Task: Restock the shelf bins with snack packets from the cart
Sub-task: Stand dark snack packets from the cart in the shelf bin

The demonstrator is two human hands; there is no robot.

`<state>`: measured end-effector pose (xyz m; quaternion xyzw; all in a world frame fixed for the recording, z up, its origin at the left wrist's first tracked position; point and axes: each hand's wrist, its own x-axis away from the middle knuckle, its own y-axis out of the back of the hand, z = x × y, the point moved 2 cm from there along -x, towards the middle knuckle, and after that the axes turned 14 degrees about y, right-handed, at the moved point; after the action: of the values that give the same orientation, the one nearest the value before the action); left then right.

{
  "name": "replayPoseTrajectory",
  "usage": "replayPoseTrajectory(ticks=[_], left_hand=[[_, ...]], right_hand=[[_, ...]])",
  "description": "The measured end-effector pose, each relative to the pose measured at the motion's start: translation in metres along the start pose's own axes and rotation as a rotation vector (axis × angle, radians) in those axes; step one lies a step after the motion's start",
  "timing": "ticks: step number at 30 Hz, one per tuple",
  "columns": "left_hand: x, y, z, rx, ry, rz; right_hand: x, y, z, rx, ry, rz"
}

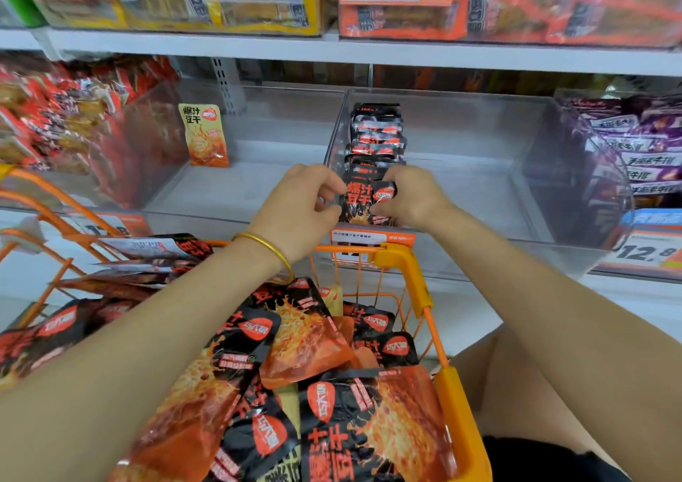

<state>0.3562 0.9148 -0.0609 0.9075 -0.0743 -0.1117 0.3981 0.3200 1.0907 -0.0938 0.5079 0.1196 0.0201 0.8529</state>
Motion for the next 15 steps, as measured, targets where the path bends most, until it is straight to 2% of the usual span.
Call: replayPoseTrajectory(ticks=[3,6,9,12,13,15], left_hand=[[0.001,0.001,0.002,0.027,0.011,0.032],[0.005,0.001,0.002,0.058,0.020,0.081],[0.010,0.001,0.002,0.056,0.011,0.158],[0.014,0.003,0.004,-0.007,0.016,0.224],[0.014,0.005,0.005,-0.028,0.026,0.230],[0.014,0.011,0.008,-0.070,0.060,0.234]], right_hand=[[-0.004,0.001,-0.002,0.113,0.002,0.079],[-0.001,0.002,-0.007,0.060,-0.027,0.090],[0.015,0.015,-0.002,0.098,-0.052,-0.085],[0.043,0.030,0.024,0.123,0.091,-0.259],[0.053,0.032,0.036,0.075,0.146,-0.232],[0.072,0.025,0.058,-0.086,0.191,0.040]])
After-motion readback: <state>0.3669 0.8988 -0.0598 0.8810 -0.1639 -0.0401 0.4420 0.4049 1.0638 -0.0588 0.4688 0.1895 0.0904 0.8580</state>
